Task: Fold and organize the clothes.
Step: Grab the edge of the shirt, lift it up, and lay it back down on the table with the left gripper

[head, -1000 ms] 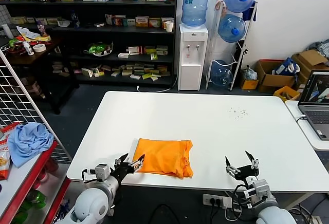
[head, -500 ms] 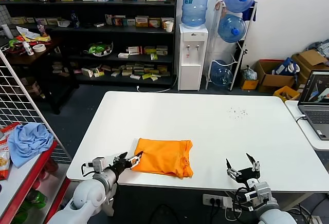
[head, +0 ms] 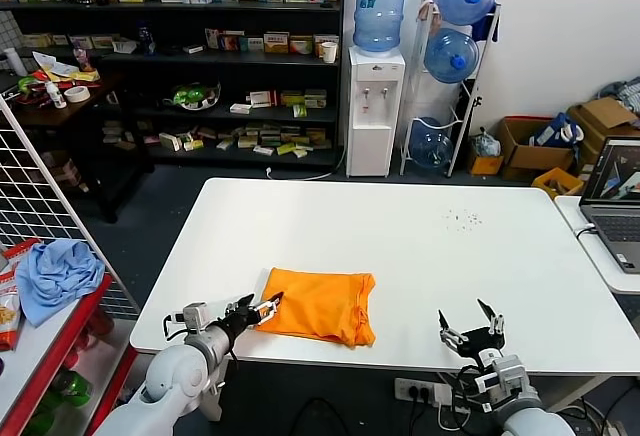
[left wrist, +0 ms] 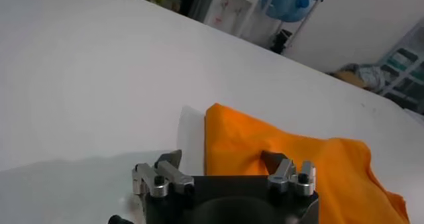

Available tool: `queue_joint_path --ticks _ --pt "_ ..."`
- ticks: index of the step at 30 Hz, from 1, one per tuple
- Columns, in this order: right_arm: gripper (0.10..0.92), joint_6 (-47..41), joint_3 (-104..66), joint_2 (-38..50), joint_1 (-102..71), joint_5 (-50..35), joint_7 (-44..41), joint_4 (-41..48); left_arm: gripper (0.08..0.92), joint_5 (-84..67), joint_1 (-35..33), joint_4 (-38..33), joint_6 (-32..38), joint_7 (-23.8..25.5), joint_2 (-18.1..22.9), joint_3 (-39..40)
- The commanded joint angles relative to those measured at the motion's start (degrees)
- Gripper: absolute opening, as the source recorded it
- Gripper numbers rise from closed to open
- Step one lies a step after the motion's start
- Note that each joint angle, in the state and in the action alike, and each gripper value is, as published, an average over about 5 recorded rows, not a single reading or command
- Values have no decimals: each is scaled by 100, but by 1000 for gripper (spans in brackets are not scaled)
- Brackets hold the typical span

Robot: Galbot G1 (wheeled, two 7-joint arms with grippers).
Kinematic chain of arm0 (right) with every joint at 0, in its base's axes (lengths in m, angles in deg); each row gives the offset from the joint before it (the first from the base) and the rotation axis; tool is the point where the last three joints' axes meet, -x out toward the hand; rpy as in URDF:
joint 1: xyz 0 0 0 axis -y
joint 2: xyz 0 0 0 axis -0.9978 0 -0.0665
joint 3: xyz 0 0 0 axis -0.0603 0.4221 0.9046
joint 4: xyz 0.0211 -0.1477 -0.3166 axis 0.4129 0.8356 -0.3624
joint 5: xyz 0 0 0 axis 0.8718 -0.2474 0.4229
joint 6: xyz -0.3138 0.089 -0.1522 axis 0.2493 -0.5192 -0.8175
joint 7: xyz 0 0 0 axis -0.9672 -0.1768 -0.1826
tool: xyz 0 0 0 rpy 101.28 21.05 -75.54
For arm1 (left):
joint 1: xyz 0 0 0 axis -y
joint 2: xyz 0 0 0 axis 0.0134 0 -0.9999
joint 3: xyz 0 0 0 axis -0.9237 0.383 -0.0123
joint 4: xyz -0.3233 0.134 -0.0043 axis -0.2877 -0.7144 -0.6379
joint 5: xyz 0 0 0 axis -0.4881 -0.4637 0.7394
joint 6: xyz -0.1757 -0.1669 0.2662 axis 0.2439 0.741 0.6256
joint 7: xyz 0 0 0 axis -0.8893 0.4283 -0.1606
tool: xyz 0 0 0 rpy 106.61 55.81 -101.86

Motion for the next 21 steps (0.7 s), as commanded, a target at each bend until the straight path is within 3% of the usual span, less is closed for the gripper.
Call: queue_joint_path --ticks 1,7,21 --pt "823 -4 -1 6 -3 -17 -1 -29 823 -4 9 90 -119 87 30 18" --pt "823 -12 1 3 -18 -24 4 -86 782 100 -40 98 -137 163 43 59" --pt "823 10 7 -57 -85 24 13 -120 384 139 -216 -185 -84 196 1 -6"
